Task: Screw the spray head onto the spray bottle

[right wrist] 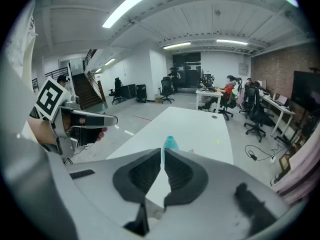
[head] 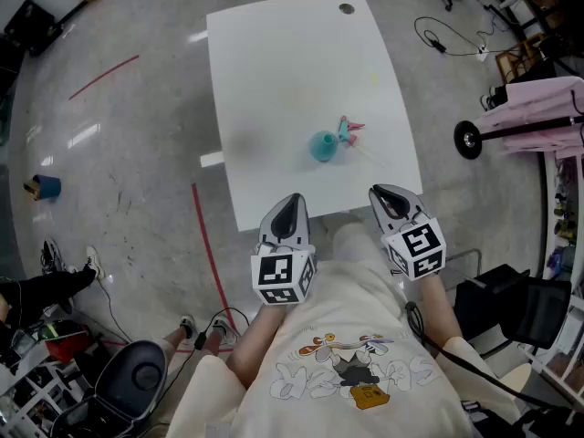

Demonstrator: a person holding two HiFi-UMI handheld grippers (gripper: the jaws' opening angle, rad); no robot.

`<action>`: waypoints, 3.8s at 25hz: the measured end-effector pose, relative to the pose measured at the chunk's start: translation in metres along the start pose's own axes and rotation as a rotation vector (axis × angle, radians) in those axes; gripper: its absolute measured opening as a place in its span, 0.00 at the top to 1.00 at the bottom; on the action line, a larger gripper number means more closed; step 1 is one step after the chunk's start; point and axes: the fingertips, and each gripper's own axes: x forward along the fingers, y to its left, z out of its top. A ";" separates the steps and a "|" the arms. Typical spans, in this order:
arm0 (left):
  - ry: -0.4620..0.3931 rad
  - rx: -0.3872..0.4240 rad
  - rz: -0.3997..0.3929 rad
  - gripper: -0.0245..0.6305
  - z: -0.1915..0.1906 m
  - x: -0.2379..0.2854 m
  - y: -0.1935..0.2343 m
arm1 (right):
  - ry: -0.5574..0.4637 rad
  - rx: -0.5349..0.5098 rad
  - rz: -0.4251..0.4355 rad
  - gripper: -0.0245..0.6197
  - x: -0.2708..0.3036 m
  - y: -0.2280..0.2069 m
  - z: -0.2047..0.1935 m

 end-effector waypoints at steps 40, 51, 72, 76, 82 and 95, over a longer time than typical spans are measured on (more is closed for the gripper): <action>0.137 0.504 -0.137 0.40 -0.109 0.297 0.024 | 0.890 -0.312 0.172 0.75 0.249 -0.136 -0.132; 0.374 0.490 -0.200 0.40 -0.044 0.192 0.036 | -0.049 0.035 0.289 0.76 0.132 -0.092 0.128; 0.498 0.667 -0.360 0.40 0.063 0.095 -0.102 | -0.742 -0.058 0.467 0.76 -0.115 -0.050 0.277; 0.470 0.657 -0.399 0.40 0.080 0.071 -0.116 | -0.706 -0.096 0.531 0.76 -0.108 -0.020 0.266; 0.393 0.707 -0.501 0.40 0.127 0.047 -0.138 | -0.652 -0.205 0.685 0.76 -0.101 0.005 0.248; 0.521 0.875 -0.858 0.40 0.132 -0.010 -0.171 | -0.560 -0.351 1.145 0.76 -0.154 0.036 0.251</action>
